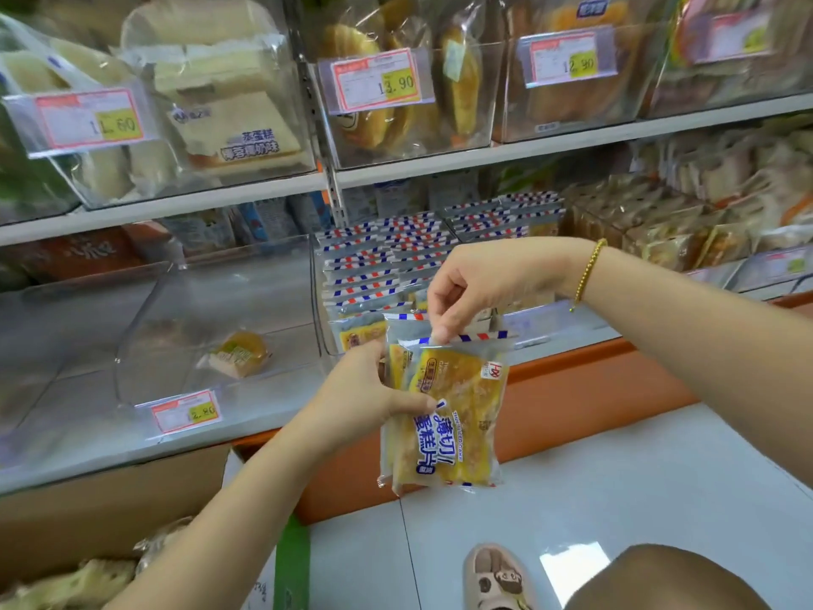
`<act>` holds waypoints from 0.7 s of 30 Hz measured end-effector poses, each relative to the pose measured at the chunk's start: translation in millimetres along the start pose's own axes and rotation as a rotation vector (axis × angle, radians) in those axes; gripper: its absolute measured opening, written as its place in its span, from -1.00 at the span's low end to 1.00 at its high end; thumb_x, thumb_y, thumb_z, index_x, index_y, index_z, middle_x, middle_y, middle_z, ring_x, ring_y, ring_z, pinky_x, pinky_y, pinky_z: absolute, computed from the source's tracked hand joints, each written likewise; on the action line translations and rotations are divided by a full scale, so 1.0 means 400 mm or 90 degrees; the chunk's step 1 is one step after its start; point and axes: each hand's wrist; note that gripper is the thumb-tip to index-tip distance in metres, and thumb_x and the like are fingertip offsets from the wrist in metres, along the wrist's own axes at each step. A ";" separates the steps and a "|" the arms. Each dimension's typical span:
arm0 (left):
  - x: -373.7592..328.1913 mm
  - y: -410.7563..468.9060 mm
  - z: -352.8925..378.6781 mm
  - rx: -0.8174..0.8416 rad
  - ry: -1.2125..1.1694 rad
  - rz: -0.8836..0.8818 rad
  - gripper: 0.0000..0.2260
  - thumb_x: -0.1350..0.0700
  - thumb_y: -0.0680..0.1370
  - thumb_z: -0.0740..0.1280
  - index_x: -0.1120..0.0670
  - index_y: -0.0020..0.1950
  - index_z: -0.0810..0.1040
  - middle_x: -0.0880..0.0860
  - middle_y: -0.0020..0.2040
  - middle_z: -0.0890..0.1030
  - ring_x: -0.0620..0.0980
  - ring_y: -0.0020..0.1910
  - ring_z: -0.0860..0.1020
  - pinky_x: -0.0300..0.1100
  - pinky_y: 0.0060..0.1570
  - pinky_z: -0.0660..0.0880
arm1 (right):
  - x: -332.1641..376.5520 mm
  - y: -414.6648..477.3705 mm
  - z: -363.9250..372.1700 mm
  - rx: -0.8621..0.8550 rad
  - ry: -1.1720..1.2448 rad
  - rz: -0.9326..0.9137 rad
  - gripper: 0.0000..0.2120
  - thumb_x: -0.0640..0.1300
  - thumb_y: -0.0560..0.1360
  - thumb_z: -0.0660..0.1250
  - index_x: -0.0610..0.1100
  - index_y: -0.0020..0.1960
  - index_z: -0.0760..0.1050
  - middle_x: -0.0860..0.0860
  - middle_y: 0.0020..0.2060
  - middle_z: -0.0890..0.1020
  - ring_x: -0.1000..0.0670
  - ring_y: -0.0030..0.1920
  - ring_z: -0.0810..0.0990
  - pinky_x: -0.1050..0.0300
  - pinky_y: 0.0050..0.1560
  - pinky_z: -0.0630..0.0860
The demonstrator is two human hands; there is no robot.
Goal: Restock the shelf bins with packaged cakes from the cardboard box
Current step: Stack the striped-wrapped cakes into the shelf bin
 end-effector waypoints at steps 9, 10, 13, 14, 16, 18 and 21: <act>0.000 0.040 0.055 0.127 -0.081 -0.010 -0.61 0.34 0.35 0.53 0.14 0.13 0.55 0.08 -0.03 0.71 0.07 -0.03 0.68 0.01 0.05 0.59 | -0.106 -0.085 0.058 -0.230 -0.102 -0.057 -0.87 -0.01 0.50 0.39 -0.07 -0.12 0.56 0.11 -0.30 0.60 0.19 -0.32 0.53 0.28 -0.28 0.50; 0.001 0.043 0.063 0.127 -0.111 -0.014 -0.62 0.37 0.35 0.51 0.15 0.11 0.55 0.10 -0.04 0.71 0.08 -0.05 0.68 -0.05 -0.02 0.60 | -0.124 -0.094 0.066 -0.303 -0.051 -0.072 -0.84 0.01 0.46 0.43 -0.08 -0.12 0.57 0.10 -0.27 0.63 0.19 -0.28 0.57 0.25 -0.23 0.54; 0.003 0.056 0.076 0.116 -0.219 -0.031 -0.53 0.32 0.23 0.56 0.16 0.10 0.55 0.14 -0.05 0.70 0.08 -0.09 0.68 -0.14 -0.15 0.57 | -0.190 -0.142 0.067 -0.479 0.208 -0.027 -0.51 0.24 0.24 0.49 0.01 0.05 0.54 0.09 -0.04 0.66 0.13 -0.02 0.63 0.21 -0.02 0.56; 0.003 0.065 0.075 0.104 -0.249 -0.034 -0.54 0.27 0.19 0.54 0.15 0.06 0.57 0.14 -0.06 0.70 0.05 -0.11 0.68 -0.15 -0.16 0.55 | -0.212 -0.164 0.071 -0.436 0.310 0.013 -0.39 0.29 0.19 0.51 0.04 0.15 0.50 0.08 0.05 0.64 0.12 0.03 0.62 0.22 -0.02 0.54; -0.009 0.086 0.074 0.096 -0.324 -0.041 -0.64 0.24 0.20 0.48 0.15 -0.02 0.61 0.16 -0.07 0.70 0.01 -0.19 0.68 -0.21 -0.25 0.56 | -0.250 -0.193 0.102 -0.273 0.428 0.087 -0.24 0.29 0.21 0.51 0.04 0.31 0.40 0.01 0.16 0.62 0.11 0.03 0.61 0.21 -0.08 0.52; -0.037 0.113 0.076 0.129 -0.332 -0.045 -0.62 0.21 0.24 0.47 0.17 0.05 0.60 0.19 -0.01 0.69 0.00 -0.17 0.67 -0.21 -0.27 0.57 | -0.272 -0.204 0.135 -0.183 0.497 0.082 -0.31 0.14 0.28 0.52 -0.03 0.33 0.41 -0.03 0.12 0.63 0.04 -0.01 0.59 0.19 -0.08 0.53; -0.093 0.159 0.101 0.215 -0.336 -0.049 -0.63 0.24 0.31 0.41 0.22 0.11 0.56 0.23 0.06 0.66 0.05 -0.11 0.66 -0.16 -0.18 0.61 | -0.279 -0.227 0.117 -0.248 0.538 0.071 -0.58 -0.03 0.36 0.53 -0.11 0.16 0.55 0.08 -0.20 0.64 0.13 -0.28 0.51 0.33 -0.30 0.47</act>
Point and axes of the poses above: each hand's wrist, its own y-axis towards the middle knuckle, its own z-axis out of the palm, x = y × z
